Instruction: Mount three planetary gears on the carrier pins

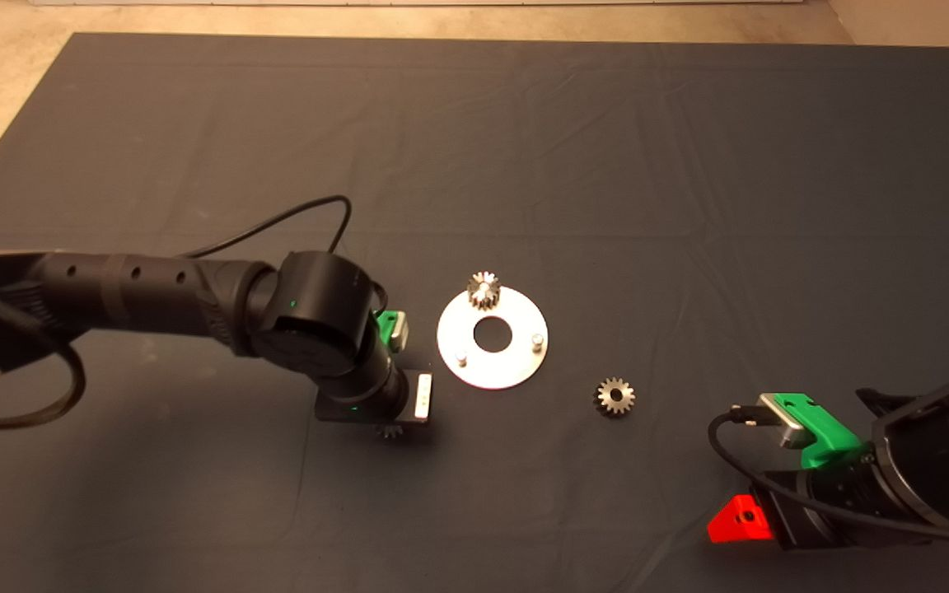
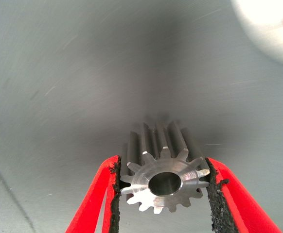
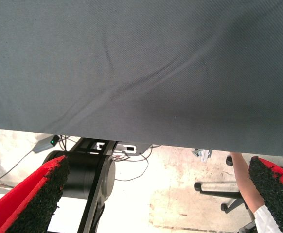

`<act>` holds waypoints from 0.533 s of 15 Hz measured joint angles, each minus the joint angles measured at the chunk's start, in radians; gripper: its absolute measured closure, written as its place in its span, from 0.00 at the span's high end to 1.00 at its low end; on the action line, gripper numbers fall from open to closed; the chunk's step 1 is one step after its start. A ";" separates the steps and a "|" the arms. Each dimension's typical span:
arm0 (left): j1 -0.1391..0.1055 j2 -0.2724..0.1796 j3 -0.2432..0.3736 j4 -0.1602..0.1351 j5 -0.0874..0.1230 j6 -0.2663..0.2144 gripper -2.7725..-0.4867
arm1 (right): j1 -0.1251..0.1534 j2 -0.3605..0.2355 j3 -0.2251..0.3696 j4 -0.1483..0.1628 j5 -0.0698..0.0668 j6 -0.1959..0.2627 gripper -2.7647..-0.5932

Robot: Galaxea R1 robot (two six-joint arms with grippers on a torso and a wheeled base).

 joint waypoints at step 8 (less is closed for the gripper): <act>-0.108 0.101 -0.078 -0.086 0.005 0.047 0.22 | 0.000 0.000 0.000 0.000 0.000 0.000 0.99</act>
